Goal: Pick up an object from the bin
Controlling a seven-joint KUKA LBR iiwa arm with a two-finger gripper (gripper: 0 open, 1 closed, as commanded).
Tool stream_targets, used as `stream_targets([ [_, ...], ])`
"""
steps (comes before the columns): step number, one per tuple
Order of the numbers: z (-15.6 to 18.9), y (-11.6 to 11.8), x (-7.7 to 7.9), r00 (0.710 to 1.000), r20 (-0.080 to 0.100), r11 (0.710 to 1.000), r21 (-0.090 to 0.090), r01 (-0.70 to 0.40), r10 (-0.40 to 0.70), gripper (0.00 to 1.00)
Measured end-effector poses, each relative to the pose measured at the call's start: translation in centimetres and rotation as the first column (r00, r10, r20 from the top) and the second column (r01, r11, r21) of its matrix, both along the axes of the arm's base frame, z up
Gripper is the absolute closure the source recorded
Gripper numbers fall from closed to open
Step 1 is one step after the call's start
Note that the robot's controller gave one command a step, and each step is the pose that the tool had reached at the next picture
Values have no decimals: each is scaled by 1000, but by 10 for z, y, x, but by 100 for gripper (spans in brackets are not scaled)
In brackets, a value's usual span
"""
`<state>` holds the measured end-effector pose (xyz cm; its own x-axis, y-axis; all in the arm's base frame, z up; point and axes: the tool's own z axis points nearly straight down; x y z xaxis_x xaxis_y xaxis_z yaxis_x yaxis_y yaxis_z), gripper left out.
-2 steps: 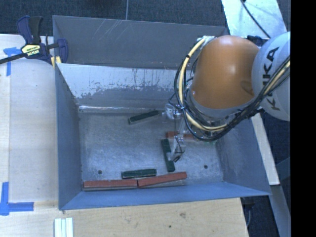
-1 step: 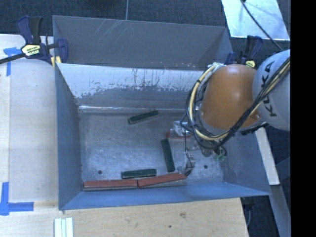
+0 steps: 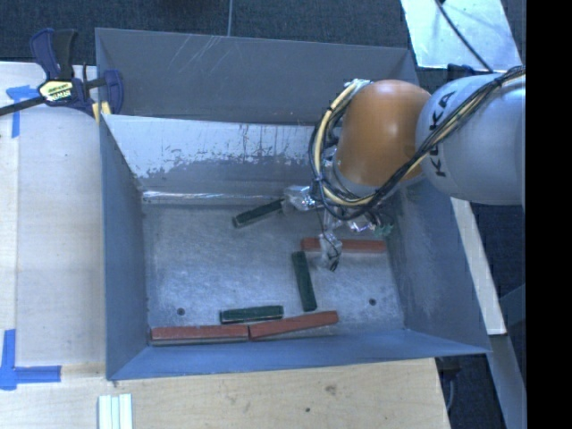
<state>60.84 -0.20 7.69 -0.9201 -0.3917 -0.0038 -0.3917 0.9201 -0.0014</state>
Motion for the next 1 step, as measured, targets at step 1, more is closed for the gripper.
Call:
stream_targets([
  [1,1,0,0,1000,0,1000,1,3,-3,100],
])
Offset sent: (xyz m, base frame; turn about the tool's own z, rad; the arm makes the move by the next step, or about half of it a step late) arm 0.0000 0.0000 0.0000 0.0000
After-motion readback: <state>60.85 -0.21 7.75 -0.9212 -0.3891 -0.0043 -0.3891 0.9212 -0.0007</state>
